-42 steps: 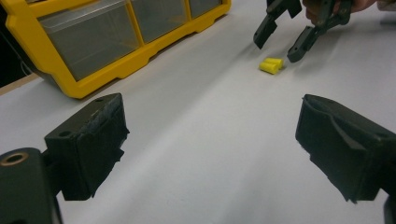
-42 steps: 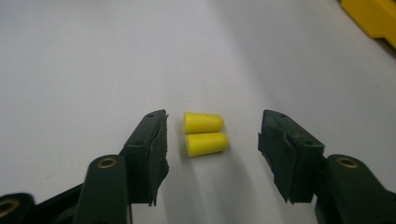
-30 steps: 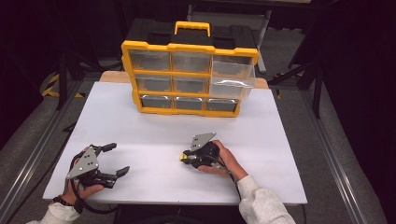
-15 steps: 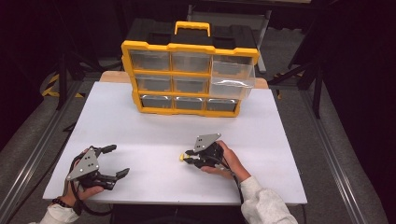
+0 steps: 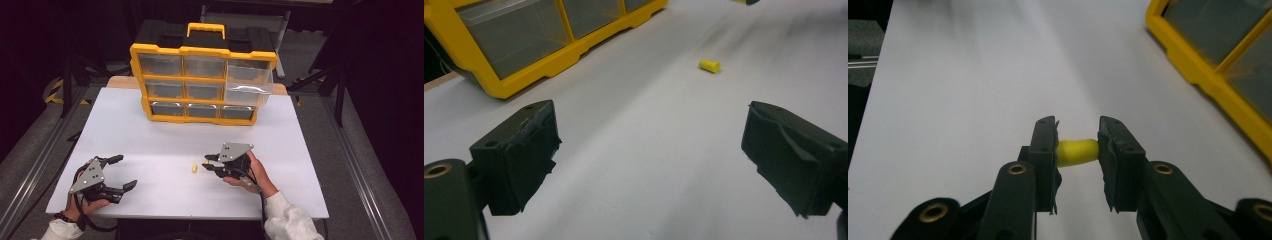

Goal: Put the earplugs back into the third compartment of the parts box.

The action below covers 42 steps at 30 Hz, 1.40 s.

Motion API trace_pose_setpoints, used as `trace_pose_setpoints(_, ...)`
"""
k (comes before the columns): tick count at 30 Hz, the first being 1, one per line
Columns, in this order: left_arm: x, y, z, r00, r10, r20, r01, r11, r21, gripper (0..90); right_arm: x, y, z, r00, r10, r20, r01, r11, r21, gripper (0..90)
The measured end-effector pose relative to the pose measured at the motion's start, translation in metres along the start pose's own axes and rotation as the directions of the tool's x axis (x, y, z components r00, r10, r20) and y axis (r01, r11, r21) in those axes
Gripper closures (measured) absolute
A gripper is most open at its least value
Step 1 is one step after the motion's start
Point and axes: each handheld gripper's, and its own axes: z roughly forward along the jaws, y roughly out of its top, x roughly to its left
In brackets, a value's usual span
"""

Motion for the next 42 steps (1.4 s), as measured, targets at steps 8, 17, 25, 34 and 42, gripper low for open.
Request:
trace_pose_setpoints(8, 0.003, 0.000, 0.003, 0.9999, -0.007, 0.009, 0.007, 1.0000, -0.004, 9.5, -0.002, 0.013, -0.034, 0.9961, -0.002, 0.088, 0.010, 0.996, -0.088, 70.3)
trace_pose_setpoints(17, 0.003, -0.002, -0.005, 0.9996, -0.028, -0.009, 0.028, 0.9995, -0.013, 9.5, -0.008, 0.029, -0.074, 0.9826, 0.000, 0.186, 0.034, 0.983, -0.180, 70.2)
trace_pose_setpoints(25, 0.002, -0.002, -0.002, 0.9998, -0.019, -0.004, 0.019, 0.9998, -0.005, 9.4, -0.020, 0.055, -0.113, 0.9618, -0.005, 0.274, 0.071, 0.970, -0.231, 70.1)
trace_pose_setpoints(34, 0.002, -0.003, -0.001, 0.9998, -0.020, -0.005, 0.020, 0.9998, 0.004, 9.5, -0.033, 0.088, -0.151, 0.9234, -0.043, 0.381, 0.147, 0.958, -0.247, 70.0)
trace_pose_setpoints(42, 0.001, -0.002, -0.004, 0.9998, -0.018, -0.006, 0.018, 0.9998, 0.000, 9.4, -0.053, 0.119, -0.178, 0.8766, -0.032, 0.480, 0.167, 0.956, -0.241, 69.9)
